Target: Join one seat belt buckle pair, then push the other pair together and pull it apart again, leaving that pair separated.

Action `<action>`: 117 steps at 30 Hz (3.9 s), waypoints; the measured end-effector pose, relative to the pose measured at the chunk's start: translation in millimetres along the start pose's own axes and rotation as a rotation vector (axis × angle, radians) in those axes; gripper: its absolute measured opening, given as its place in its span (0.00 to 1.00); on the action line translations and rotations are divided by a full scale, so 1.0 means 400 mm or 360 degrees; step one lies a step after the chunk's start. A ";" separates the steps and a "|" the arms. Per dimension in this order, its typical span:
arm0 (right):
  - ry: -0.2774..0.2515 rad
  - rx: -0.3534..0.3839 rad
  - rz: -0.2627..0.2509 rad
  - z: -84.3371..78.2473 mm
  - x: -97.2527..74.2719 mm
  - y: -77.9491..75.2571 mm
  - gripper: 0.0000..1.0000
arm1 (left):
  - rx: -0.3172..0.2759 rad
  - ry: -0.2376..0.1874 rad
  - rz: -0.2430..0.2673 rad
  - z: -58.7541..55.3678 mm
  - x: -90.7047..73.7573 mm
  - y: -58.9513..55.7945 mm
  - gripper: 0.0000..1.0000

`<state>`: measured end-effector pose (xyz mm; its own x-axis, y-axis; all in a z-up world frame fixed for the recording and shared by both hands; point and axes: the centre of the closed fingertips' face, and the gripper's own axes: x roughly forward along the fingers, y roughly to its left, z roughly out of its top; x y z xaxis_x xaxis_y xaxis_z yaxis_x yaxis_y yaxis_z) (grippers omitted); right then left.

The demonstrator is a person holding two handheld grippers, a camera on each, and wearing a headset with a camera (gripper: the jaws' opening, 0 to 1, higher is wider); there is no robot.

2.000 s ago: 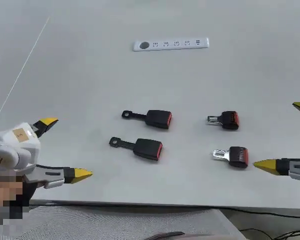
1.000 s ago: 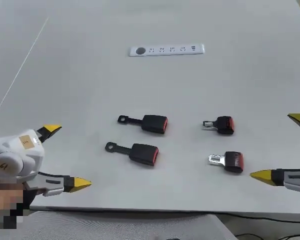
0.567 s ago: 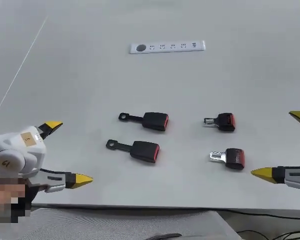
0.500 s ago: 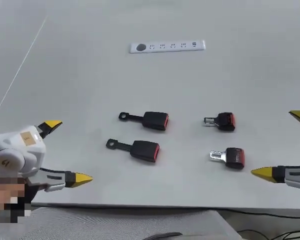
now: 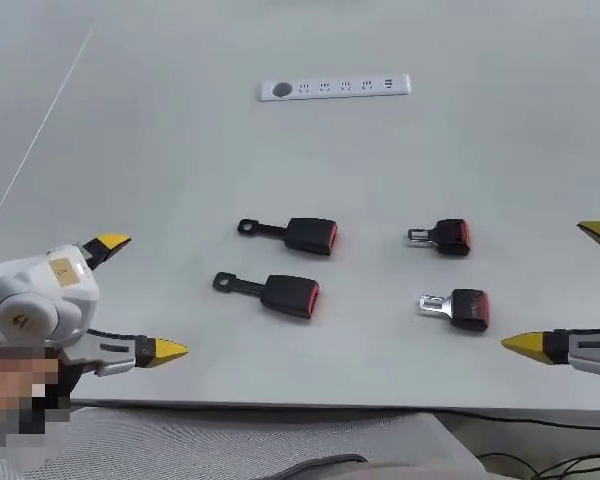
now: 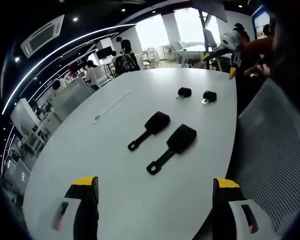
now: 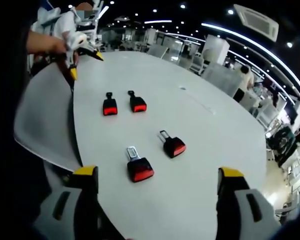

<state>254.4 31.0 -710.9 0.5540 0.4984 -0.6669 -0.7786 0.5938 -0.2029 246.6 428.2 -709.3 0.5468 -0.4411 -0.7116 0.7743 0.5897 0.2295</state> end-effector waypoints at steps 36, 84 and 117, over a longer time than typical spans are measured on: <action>0.0195 -0.0302 0.0252 -0.026 0.063 0.047 0.64 | 0.0458 0.0184 -0.0314 0.031 0.189 -0.088 0.73; 0.0458 -0.0400 0.0693 -0.128 0.236 0.116 0.36 | 0.0708 0.0351 -0.0770 0.043 0.392 -0.171 0.39; 0.0526 -0.0502 0.0761 -0.135 0.247 0.115 0.34 | 0.0522 0.0407 -0.0635 0.039 0.390 -0.167 0.33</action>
<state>257.4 73.4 -825.0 0.0451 0.4111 -0.9105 -0.9931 0.1169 0.0036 285.1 309.5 -825.5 0.1292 -0.3848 -0.9139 0.9855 0.1524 0.0751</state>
